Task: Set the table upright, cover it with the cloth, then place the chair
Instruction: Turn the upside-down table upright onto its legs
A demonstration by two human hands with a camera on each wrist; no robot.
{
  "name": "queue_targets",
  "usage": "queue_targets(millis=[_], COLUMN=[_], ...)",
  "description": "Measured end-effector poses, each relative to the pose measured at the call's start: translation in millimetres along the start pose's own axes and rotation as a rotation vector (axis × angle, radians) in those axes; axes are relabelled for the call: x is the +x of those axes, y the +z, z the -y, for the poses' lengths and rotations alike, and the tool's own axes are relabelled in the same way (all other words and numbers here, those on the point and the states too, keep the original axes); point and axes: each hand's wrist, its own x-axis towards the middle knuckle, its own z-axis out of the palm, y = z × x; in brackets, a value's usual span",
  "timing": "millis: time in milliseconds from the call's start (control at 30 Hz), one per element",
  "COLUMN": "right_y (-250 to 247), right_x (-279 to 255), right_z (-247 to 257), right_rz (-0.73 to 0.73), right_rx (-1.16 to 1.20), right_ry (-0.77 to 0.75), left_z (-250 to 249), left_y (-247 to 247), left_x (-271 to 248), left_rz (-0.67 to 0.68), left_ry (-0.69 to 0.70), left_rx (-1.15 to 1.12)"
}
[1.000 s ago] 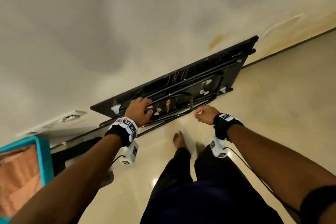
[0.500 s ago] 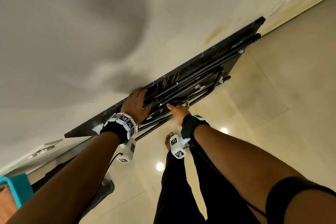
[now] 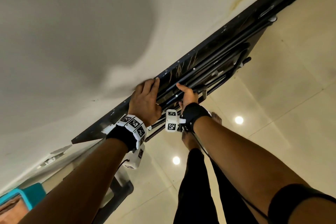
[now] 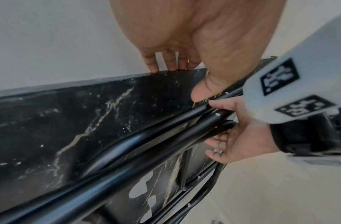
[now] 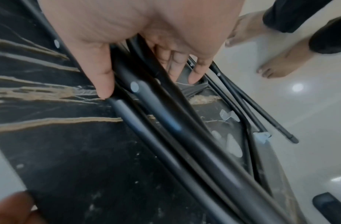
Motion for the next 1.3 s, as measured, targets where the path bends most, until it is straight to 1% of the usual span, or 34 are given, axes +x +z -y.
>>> queue_targets(millis=[133, 233, 300, 367, 467, 600, 733, 800, 833, 933, 1000, 1133, 1300], right_y=[17.8, 30.2, 35.9, 38.2, 39.5, 31.4, 19.9, 11.8, 6.0, -8.7, -19.2, -36.3, -45.6], right_x=[4.1, 15.2, 8.2, 3.9, 1.5, 11.8, 4.3, -2.4, -3.4, -4.2, -4.0, 0.7, 6.0], right_z=[-4.8, -11.0, -4.9, 0.3, 1.1, -8.8, -8.7, -7.4, -8.1, -12.7, -13.5, -18.9, -21.4], right_rz=[-0.011, -0.076, -0.116, -0.160, -0.192, -0.240, -0.286, -0.301, -0.313, -0.352, -0.374, -0.403, -0.396], right_rx=[0.162, 0.272, 0.307, 0.300, 0.257, 0.224, 0.194, 0.175, 0.165, 0.130, 0.112, 0.108, 0.141], right_ry=[-0.045, -0.063, -0.100, -0.134, -0.141, -0.122, -0.101, -0.092, -0.090, -0.068, -0.059, -0.062, -0.052], left_z=[-0.7, 4.0, 7.9, 10.1, 11.4, 14.7, 13.2, 10.9, 8.5, -2.0, -13.7, -39.6, -70.2], left_y=[2.3, 5.5, 4.9, 2.4, -3.2, -9.8, -9.2, -8.8, -8.9, -8.1, -4.7, 5.7, 12.9], left_x=[-0.4, 0.4, -0.2, -1.1, -1.0, 2.0, 4.7, 10.3, 14.7, 31.4, 40.0, 54.9, 79.7], left_rz=[-0.024, -0.031, -0.020, -0.007, 0.042, 0.075, 0.058, 0.085, 0.121, 0.279, 0.344, 0.370, 0.354], left_ry=[0.000, 0.047, 0.076, 0.094, 0.094, 0.115, 0.110, 0.099, 0.100, 0.083, 0.079, 0.070, 0.079], left_rx=[-0.032, -0.022, -0.003, 0.006, -0.035, -0.073, -0.112, -0.106, -0.093, -0.082, -0.088, -0.035, 0.083])
